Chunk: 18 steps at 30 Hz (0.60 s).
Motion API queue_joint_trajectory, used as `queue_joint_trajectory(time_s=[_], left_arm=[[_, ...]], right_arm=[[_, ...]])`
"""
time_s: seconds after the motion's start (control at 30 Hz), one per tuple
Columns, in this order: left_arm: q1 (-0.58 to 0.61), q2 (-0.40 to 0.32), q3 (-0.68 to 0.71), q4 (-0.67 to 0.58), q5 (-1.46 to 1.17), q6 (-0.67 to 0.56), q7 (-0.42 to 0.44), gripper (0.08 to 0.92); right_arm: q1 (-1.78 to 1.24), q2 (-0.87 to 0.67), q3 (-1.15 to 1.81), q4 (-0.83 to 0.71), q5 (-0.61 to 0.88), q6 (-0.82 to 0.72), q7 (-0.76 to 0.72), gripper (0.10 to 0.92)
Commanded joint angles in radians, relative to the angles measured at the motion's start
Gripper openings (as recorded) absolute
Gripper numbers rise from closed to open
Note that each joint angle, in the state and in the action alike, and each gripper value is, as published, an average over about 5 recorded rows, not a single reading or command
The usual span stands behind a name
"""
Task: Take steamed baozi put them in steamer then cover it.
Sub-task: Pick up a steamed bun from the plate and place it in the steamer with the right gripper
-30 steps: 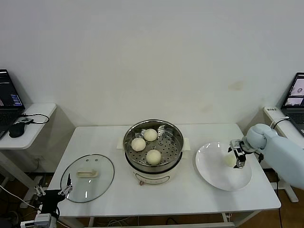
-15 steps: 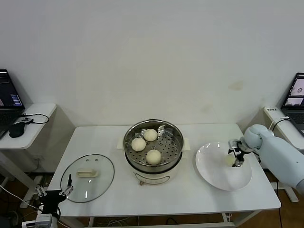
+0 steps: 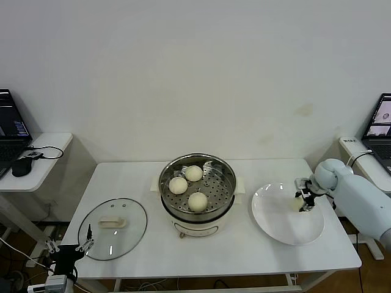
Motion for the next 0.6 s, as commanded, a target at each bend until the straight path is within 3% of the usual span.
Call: queue_joint_trajectory(time_s=[0.03, 0.37, 0.6], left_arm=[[0.004, 0.003, -0.003, -0.007, -0.001, 0.000, 0.000, 0.823], [0.000, 0.008, 0.003, -0.021, -0.003, 0.002, 0.000, 0.823], [-0.003, 0.007, 0.010, -0.037, -0.005, 0.005, 0.001, 0.823]], right_arm=[[0.040, -0.047, -0.040, 0.085, 0.056, -0.025, -0.017, 0.555], [0.394, -0.191, -0.349, 0.398, 0.332, -0.170, -0.047, 0.551], [0.717, -0.121, -0.588, 0.476, 0.564, -0.253, -0.029, 0.558]])
